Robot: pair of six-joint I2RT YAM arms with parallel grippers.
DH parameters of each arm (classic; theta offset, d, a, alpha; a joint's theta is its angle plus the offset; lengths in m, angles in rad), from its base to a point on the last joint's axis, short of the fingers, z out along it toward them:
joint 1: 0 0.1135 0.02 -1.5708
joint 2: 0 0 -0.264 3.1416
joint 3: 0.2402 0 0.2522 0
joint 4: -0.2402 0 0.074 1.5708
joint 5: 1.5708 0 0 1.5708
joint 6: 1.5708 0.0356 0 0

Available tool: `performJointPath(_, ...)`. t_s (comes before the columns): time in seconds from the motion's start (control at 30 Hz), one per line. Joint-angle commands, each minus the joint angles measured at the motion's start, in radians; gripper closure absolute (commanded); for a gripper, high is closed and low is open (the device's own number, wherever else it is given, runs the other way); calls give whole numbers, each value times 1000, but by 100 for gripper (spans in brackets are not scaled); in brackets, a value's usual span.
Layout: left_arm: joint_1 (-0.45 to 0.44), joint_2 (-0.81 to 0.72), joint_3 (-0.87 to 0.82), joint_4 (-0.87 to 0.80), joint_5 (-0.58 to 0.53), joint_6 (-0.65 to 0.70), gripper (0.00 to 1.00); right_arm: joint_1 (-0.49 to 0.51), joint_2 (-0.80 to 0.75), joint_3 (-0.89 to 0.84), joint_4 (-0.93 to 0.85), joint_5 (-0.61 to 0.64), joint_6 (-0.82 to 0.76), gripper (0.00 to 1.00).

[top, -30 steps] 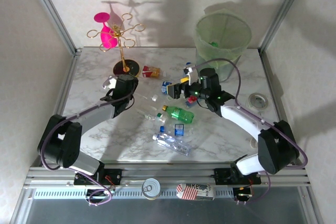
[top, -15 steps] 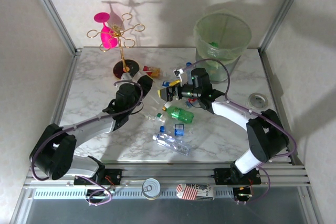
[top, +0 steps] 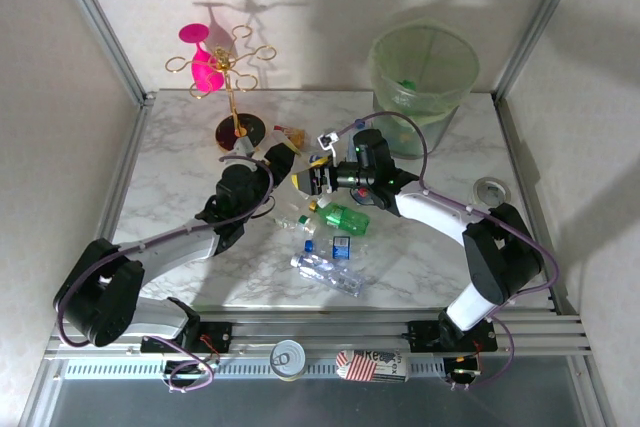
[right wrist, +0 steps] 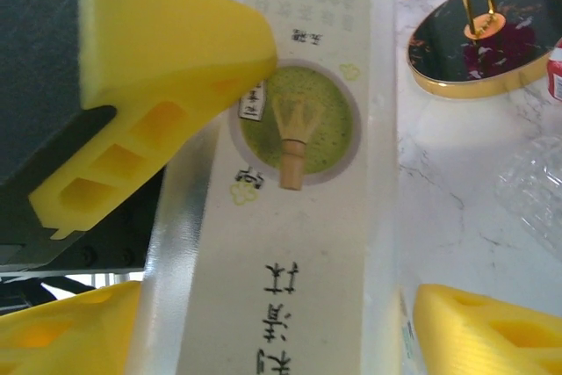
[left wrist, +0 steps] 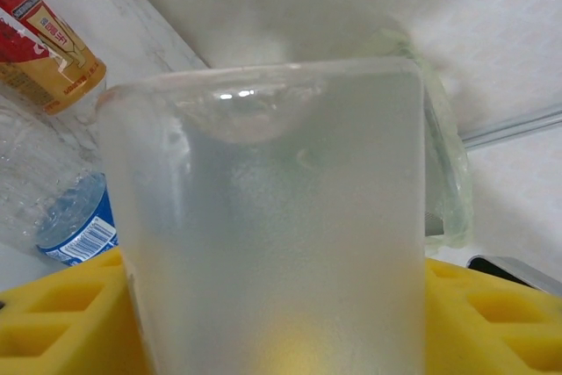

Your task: Put the plastic bottles in the bin

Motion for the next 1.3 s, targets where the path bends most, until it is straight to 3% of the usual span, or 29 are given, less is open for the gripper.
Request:
performJointPath(0.0,-12,-34,-17,66,14,14,35,3,18,28,22,-4,2,31)
performJointPath(0.13,-12,-39,-19,65,14,18,23,3,22,35,20,-8,7,39)
performJointPath(0.2,-12,-44,-22,58,11,20,8,4,21,36,18,3,7,41)
performJointPath(0.27,-12,-57,-26,43,-1,23,0,4,13,33,14,25,4,42)
performJointPath(0.47,2,-155,-57,-42,-112,60,0,2,-2,40,-50,109,-26,44)
performJointPath(0.63,64,-255,-105,-129,-200,67,0,-21,-38,66,-131,184,-73,45)
performJointPath(0.83,147,-301,-156,-186,-194,31,0,-99,-107,138,-223,261,-119,46)
performJointPath(1.13,149,-240,-164,-186,-164,21,0,-254,-171,323,-298,390,-165,47)
performJointPath(1.27,149,-182,-140,-175,-116,29,0,-305,-142,436,-324,537,-197,48)
